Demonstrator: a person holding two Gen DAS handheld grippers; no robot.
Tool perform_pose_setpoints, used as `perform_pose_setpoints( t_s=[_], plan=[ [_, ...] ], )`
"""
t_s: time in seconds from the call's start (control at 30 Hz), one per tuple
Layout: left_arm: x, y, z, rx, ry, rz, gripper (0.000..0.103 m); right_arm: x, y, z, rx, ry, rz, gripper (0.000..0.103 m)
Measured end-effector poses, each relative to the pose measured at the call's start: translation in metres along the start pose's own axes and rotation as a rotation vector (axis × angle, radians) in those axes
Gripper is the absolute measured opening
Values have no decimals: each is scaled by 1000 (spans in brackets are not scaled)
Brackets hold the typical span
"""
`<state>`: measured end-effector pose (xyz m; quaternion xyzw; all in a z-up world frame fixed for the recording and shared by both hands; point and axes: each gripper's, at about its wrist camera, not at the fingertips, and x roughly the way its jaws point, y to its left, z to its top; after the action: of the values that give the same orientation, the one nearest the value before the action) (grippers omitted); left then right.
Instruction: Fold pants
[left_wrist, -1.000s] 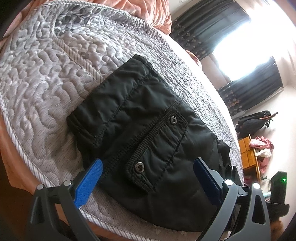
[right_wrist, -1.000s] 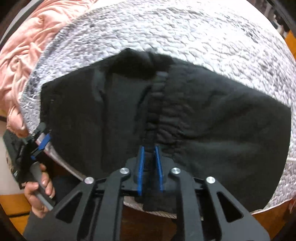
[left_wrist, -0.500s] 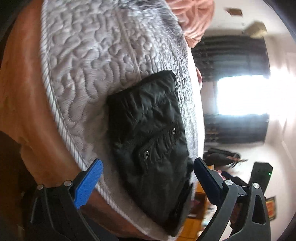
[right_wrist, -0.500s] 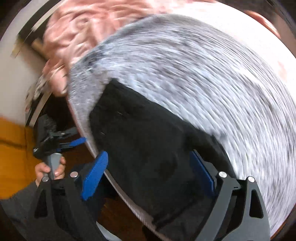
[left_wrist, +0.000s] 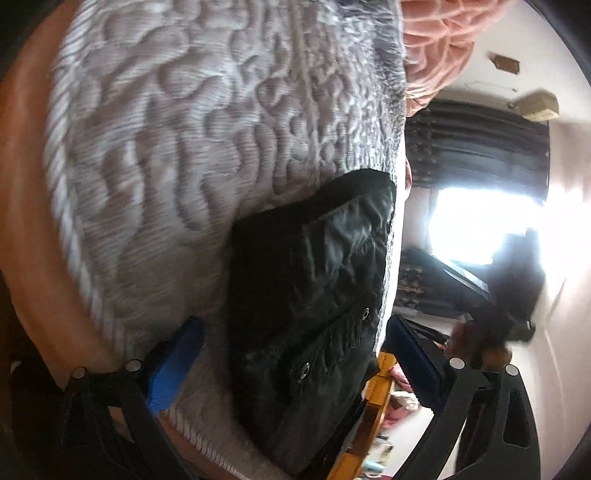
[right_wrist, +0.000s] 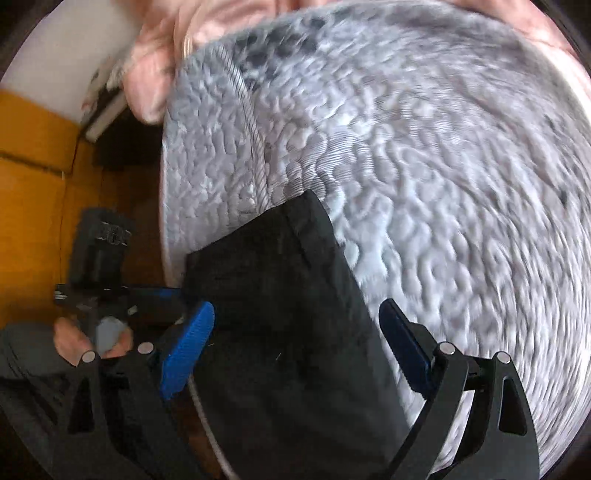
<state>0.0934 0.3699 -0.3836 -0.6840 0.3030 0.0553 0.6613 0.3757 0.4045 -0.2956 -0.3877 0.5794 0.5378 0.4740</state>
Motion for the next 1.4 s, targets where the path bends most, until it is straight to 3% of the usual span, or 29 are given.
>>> perform_pose_setpoints(
  t_s=[0.1, 0.23, 0.3, 0.37, 0.4, 0.47, 0.53, 0.6, 0.73, 1.07, 1.4],
  plan=[
    [7, -12, -2, 62, 6, 16, 97, 21, -3, 13, -67, 40, 8, 91],
    [13, -13, 1, 62, -12, 18, 93, 43, -6, 27, -110, 89, 24, 91],
    [16, -12, 3, 60, -13, 40, 69, 54, -6, 31, -124, 115, 50, 86],
    [18, -9, 5, 40, -18, 56, 59, 61, -4, 33, -139, 141, 70, 58],
    [17, -8, 7, 34, -20, 55, 51, 63, -3, 34, -143, 148, 76, 53],
    [12, -7, 6, 29, -33, 61, 41, 58, -1, 33, -143, 148, 73, 35],
    [7, -11, 4, 41, -48, 61, 33, 45, -1, 29, -133, 132, 87, 27],
    [0, -22, 1, 71, -65, 56, 26, 27, 3, 23, -136, 102, 85, 25],
    [-11, -52, -9, 154, -85, 54, 23, -14, 17, 9, -143, 45, 60, 23],
    [-33, -181, -67, 516, -118, 117, 21, -148, 49, -64, -144, -121, -46, 23],
    [-56, -239, -142, 707, -111, 137, 21, -220, 72, -140, -115, -226, -138, 23]
  ],
)
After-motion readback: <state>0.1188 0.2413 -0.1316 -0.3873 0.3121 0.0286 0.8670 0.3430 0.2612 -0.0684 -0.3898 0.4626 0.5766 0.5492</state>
